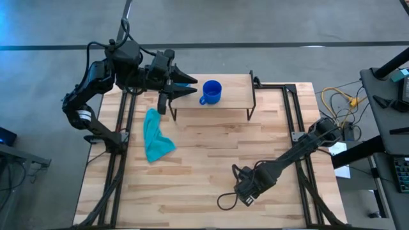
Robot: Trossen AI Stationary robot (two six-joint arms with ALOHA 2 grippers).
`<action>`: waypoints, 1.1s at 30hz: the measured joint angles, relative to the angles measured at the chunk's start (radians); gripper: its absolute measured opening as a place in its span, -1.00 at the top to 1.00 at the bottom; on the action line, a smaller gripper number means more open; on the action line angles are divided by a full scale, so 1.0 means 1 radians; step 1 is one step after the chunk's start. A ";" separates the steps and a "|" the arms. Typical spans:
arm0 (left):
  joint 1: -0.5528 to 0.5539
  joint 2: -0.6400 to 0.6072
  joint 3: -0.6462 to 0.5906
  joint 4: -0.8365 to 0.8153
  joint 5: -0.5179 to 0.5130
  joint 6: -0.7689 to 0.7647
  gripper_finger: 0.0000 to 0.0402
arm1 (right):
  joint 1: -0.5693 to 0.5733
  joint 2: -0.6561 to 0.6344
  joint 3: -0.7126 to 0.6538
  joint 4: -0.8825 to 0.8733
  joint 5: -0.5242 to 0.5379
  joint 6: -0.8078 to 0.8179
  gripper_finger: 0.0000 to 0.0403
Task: Stack small to large cups/mugs on shelf
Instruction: Put the transparent mug on the shelf
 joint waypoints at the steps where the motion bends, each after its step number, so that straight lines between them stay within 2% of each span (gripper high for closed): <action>1: 0.000 0.000 0.000 0.000 0.000 0.000 0.41 | 0.000 0.000 0.000 0.000 0.000 0.001 0.64; 10: 0.000 0.000 0.000 0.003 0.000 0.000 0.41 | 0.000 -0.001 0.000 0.000 0.000 -0.002 0.62; 23: 0.000 0.000 0.000 0.002 0.000 -0.001 0.41 | -0.002 -0.010 0.000 -0.001 0.002 -0.085 0.95; 30: 0.000 0.000 0.000 0.000 0.000 -0.002 0.41 | -0.021 -0.076 0.002 -0.011 0.011 -0.113 0.95; 33: 0.000 0.000 0.000 0.000 0.000 -0.002 0.41 | -0.040 -0.125 0.025 -0.037 0.067 -0.144 0.96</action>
